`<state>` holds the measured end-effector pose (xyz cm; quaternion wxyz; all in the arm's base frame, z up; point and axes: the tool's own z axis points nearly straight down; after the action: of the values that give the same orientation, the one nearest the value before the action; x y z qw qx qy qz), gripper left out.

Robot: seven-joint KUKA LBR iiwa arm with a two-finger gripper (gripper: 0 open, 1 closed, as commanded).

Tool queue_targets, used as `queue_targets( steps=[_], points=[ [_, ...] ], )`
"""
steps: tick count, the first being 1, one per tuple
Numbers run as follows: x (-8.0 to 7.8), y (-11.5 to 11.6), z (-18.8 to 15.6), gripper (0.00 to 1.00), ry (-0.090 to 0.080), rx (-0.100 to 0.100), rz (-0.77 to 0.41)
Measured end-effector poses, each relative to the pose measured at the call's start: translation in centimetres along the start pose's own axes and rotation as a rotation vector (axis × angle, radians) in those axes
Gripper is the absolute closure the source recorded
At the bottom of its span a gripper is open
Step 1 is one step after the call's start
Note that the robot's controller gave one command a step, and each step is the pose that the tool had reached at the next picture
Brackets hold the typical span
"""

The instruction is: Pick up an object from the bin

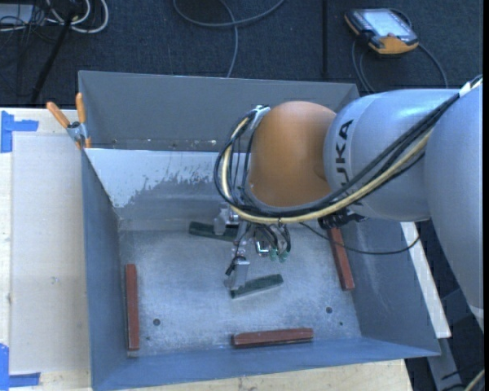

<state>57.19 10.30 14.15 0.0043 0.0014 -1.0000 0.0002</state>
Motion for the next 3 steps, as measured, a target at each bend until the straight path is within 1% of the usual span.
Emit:
queue_targets(
  steps=[1,2,3],
  points=[
    [-0.2,0.0,-0.4,0.00,-0.007,-0.001,0.002],
    [5.1,-3.9,3.5,0.00,-0.011,-0.002,0.040],
    [0.3,-6.1,6.1,1.00,-0.012,-0.002,0.049]
  ],
)
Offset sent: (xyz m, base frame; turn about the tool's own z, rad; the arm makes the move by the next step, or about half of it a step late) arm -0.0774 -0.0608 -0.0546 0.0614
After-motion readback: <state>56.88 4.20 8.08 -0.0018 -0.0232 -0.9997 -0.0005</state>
